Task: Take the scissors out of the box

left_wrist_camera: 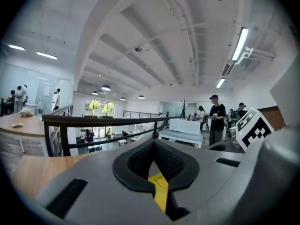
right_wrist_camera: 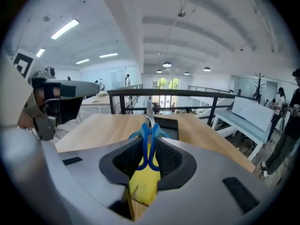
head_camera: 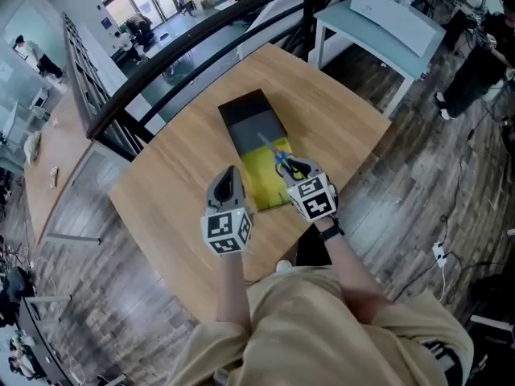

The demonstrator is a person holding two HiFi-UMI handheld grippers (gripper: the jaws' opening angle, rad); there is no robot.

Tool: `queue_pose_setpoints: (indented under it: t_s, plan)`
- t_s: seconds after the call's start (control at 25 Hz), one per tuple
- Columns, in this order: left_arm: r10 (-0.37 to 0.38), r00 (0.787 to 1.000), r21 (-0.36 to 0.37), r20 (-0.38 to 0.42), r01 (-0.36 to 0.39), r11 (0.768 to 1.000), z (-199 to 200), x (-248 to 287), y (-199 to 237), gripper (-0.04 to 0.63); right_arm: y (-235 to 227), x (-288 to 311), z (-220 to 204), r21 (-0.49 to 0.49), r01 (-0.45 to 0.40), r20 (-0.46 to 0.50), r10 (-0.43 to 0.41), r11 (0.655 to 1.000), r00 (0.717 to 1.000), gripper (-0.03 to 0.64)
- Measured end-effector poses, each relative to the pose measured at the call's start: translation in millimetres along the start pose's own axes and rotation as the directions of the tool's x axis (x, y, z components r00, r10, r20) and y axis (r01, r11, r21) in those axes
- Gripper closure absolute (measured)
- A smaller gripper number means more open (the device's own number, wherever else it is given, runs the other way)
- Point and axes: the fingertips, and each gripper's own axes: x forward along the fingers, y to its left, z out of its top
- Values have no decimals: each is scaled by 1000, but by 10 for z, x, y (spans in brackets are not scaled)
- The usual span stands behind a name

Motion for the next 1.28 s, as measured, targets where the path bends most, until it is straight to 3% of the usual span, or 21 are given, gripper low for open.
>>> queue_pose_setpoints:
  t_s: [0.2,0.44,0.68,0.92,1.28]
  plan:
    - [7,997,38,73,-10,999,374,-168,-49,584,-94,-477,555,12,63,177,-65,998,982,531]
    - [-4,994,59,106,-2,998,491,-359,-218,584,-114,-1000,932,-1,139,319,-131,990,938,531]
    - [-7,986,87,166,-7,996,826,-539,-365,584,-21,-1472,1269,57,115,461,-129,992,878,531]
    - [-1,974,94,225,-20,995,1099,-639,-426,584,-60,-1690,1407,27,189,504,-177,982,845,531]
    - [5,974,104,229,-30,994,1150,-488,-392,584,-139,-1565,1502,7,185,506,-163,983,847,531]
